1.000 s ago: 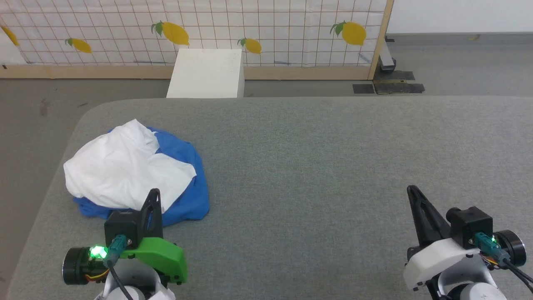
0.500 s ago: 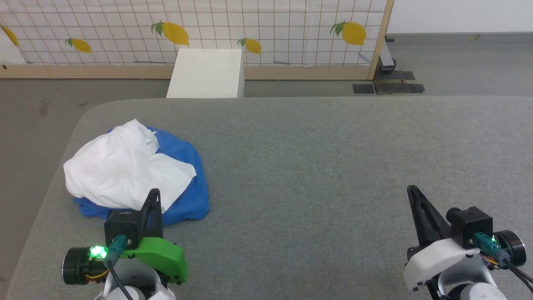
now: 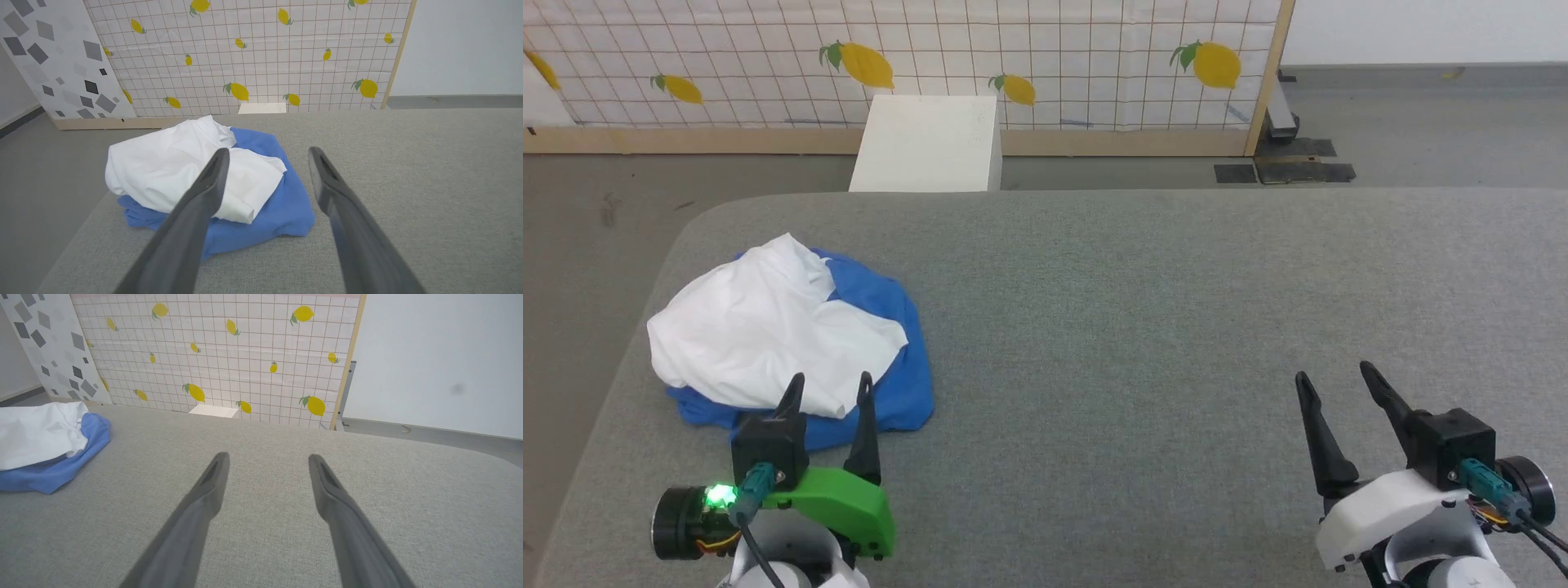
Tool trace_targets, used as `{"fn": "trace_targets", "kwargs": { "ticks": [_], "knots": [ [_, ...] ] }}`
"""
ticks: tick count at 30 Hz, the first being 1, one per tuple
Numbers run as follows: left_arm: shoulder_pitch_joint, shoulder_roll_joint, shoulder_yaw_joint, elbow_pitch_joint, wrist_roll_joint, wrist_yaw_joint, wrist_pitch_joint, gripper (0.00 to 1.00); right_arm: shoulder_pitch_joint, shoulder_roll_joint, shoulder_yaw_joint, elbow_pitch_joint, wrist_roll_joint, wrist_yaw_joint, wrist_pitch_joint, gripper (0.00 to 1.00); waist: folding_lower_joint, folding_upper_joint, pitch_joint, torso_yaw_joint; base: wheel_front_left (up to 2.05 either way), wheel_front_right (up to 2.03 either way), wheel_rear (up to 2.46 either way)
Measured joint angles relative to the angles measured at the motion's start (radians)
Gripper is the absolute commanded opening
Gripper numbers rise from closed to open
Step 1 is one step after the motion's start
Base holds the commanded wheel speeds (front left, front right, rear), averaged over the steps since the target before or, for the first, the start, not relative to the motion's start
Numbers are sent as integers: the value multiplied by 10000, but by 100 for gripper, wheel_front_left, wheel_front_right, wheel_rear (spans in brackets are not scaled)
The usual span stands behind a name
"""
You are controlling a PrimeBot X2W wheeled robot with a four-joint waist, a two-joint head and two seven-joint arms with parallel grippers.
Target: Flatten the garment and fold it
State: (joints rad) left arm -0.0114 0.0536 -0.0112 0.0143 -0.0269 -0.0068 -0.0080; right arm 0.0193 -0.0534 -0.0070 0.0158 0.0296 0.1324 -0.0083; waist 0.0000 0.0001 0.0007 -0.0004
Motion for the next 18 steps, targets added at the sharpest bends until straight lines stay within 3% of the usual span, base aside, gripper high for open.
{"fn": "trace_targets", "kwargs": {
  "ticks": [18],
  "knots": [
    [-19,2,-79,382,-236,4,-391,100,18,0,-173,437,470,0,-366,100,1,0,56,249,0,0,0]
  ]
}}
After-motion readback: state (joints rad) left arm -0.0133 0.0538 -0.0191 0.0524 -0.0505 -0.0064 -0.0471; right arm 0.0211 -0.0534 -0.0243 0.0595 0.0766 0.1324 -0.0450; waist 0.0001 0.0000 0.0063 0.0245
